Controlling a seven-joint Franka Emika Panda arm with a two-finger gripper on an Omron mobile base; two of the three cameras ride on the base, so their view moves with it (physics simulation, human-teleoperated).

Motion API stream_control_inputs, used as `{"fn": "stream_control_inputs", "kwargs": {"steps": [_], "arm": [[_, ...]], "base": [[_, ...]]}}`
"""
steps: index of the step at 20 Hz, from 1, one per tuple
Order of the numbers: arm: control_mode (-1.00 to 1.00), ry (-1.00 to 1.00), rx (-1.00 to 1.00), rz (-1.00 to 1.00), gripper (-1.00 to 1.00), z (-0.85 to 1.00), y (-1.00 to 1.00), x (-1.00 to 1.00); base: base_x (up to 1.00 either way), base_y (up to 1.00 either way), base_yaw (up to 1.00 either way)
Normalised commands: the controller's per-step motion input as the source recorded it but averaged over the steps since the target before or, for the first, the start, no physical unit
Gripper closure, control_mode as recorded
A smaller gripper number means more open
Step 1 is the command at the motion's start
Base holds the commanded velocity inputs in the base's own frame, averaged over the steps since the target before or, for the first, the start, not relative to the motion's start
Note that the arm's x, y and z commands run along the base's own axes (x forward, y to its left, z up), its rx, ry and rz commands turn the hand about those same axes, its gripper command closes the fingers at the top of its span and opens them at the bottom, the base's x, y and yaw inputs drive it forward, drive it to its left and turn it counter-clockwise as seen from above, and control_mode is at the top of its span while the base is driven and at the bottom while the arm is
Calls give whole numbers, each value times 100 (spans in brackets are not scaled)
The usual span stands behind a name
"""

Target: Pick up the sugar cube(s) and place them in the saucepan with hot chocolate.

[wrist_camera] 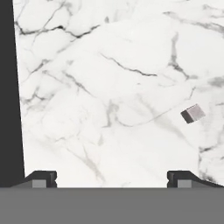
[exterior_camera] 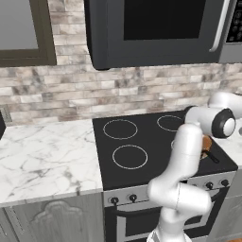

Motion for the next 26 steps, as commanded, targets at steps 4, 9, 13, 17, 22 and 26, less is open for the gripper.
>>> {"fn": "stream_control_inputs", "kwargs": {"steps": [4, 9, 13, 17, 22, 26], "arm": [[-100, 0, 0, 0, -100, -12, -1, 0], [-100, -3, 0, 0, -100, -30, -6, 0], [-100, -1, 0, 0, -100, -30, -15, 9], [-100, 0, -1, 0, -100, -4, -22, 33], [-100, 0, -4, 0, -100, 0, -10, 9], [-100, 7, -4, 0, -100, 0, -22, 3]], "base": [[0, 0, 0], [0, 0, 0], [0, 0, 0], [0, 0, 0], [0, 0, 0], [0, 0, 0]]}}
